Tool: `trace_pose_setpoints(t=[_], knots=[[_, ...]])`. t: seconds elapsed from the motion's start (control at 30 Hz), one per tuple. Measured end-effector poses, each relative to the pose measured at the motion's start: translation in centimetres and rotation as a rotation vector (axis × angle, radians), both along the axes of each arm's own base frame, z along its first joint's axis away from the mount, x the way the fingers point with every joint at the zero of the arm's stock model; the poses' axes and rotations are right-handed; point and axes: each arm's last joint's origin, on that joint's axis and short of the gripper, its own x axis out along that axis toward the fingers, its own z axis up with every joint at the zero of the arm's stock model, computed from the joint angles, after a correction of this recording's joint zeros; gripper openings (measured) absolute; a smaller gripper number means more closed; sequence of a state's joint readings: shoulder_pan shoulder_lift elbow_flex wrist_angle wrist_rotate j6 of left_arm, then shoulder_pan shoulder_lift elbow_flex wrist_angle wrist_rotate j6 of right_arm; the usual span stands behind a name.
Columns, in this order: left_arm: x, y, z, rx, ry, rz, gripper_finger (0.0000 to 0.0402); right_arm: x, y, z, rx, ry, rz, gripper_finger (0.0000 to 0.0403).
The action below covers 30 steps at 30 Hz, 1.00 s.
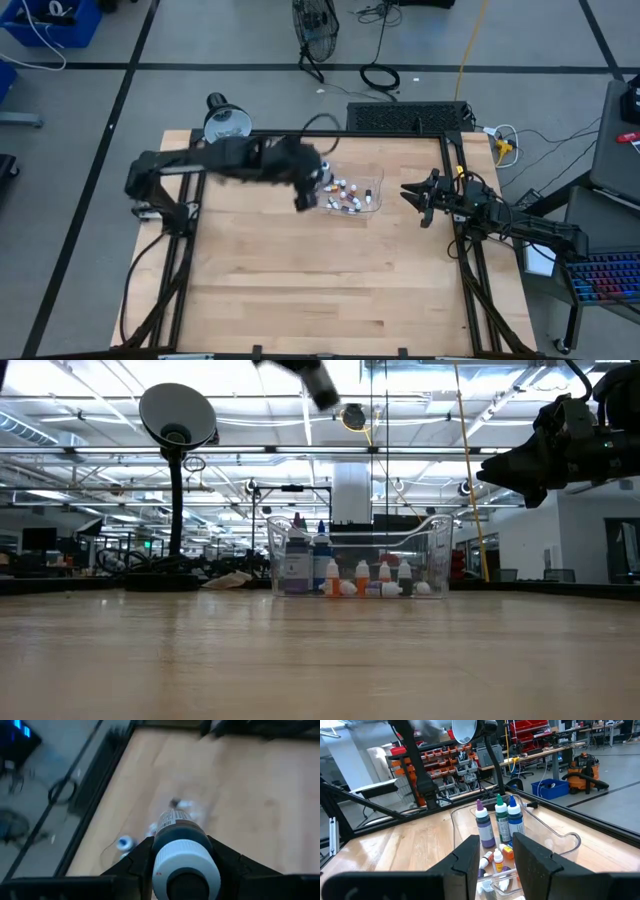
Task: Pick & Place food coloring
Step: Put the black big food coloring into the transparent bin
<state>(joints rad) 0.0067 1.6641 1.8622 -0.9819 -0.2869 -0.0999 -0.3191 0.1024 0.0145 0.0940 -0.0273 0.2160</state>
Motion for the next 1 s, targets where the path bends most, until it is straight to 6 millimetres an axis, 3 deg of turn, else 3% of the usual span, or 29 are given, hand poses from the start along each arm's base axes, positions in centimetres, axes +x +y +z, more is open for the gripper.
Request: trace_pose_setpoints(t=[0.07,0.17,0.37,0.53,0.77,1.0], knots=[[1.0,2.1,-1.5,-0.025,0.060,0.025,0.0139,0.0,0.0,0.0,0.000,-0.001,0.000,0.0105],[2.8,3.7,-4.4,-0.098,0.163,0.011,0.0139,0.0,0.0,0.0,-0.001,-0.002,0.000,0.0105],[5.8,3.5,-10.7,-0.092,0.423,-0.042,0.0139,0.0,0.0,0.0,-0.001,-0.002,0.000,0.0105],[7.7,3.1,-14.7,-0.069,0.527,-0.071,0.0139,0.0,0.0,0.0,-0.001,-0.002,0.000,0.0105],[8.8,3.8,-17.8,-0.054,0.601,-0.040,0.0139,0.0,0.0,0.0,-0.001,-0.002,0.000,0.0105],[8.9,5.4,-18.9,-0.118,0.584,-0.022,0.0139,0.0,0.0,0.0,-0.001,-0.002,0.000,0.0105]])
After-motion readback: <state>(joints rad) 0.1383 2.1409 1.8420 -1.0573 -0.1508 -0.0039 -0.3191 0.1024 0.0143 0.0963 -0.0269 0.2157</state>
